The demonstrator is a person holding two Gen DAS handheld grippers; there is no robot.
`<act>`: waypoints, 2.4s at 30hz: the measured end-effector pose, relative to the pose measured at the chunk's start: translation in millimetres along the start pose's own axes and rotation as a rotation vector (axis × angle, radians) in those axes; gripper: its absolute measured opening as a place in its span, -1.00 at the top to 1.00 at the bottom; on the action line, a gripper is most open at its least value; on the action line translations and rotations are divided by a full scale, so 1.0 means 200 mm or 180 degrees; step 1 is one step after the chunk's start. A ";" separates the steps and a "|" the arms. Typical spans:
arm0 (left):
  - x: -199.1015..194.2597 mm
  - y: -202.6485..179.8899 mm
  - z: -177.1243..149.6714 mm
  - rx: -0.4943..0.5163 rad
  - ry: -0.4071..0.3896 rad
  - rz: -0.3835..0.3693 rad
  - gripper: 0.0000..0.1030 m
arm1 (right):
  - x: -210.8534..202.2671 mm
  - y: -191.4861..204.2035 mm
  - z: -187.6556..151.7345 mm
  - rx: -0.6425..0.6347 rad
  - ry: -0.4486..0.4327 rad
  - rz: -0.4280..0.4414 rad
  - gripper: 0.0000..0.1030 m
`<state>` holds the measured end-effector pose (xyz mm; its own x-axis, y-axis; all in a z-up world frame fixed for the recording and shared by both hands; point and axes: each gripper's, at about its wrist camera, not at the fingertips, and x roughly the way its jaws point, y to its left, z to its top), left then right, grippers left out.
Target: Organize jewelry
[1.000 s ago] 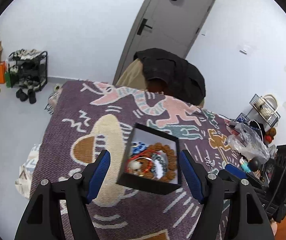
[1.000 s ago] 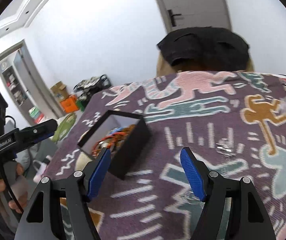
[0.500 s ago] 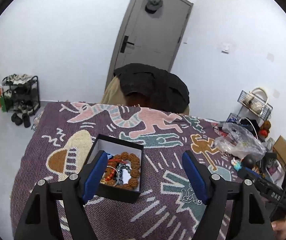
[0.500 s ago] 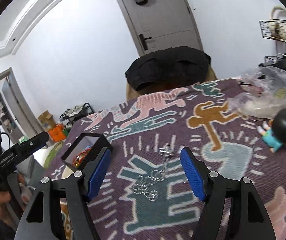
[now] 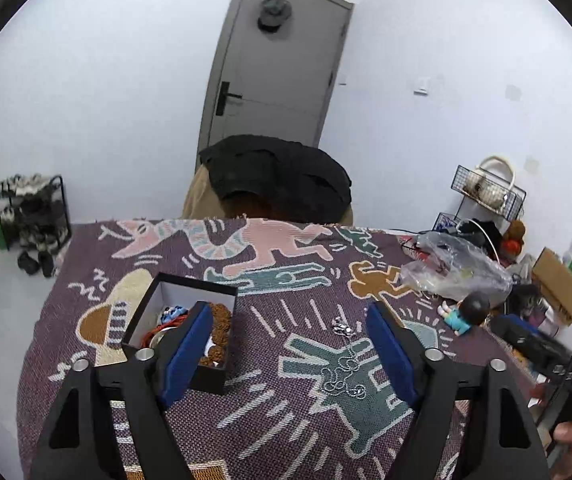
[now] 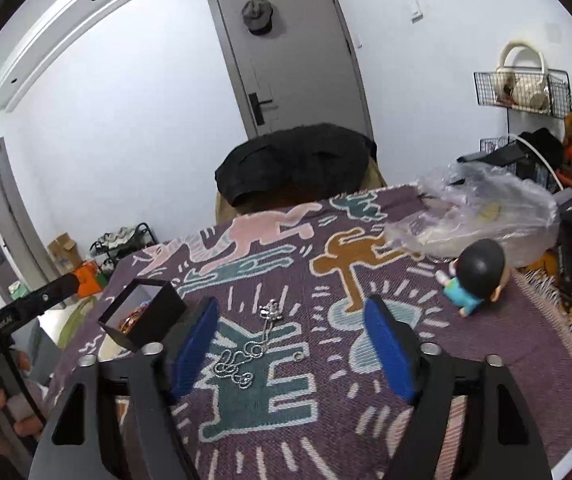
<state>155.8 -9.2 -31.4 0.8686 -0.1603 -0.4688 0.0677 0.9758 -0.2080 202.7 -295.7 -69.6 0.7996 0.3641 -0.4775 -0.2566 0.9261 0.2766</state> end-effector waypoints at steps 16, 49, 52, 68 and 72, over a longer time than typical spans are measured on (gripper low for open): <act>0.27 -0.24 -0.12 0.0361 0.0611 -0.0214 -0.87 | -0.03 -0.20 -0.03 0.0189 0.0148 -0.0073 -1.00; 0.80 -0.31 -0.37 0.0974 0.1566 -0.0245 0.75 | 0.47 -0.18 -0.22 -0.0053 0.0996 -0.0011 -0.32; 0.76 -0.29 -0.34 0.0927 0.1469 -0.0257 0.96 | 0.51 -0.14 -0.23 -0.0198 0.1073 0.0029 -0.32; 0.38 -0.15 0.12 0.0585 0.0674 -0.0337 0.96 | 0.72 0.04 -0.25 -0.0670 0.1438 0.0151 0.15; 0.29 -0.13 0.24 0.0591 0.0512 -0.0308 0.97 | 0.77 0.05 -0.26 -0.0751 0.1513 0.0117 0.22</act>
<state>228.2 -37.4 -13.0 0.7654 -0.2614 -0.5880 0.2485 0.9630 -0.1045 294.5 -224.3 -184.3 0.4676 0.3507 -0.8114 -0.4389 0.8889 0.1313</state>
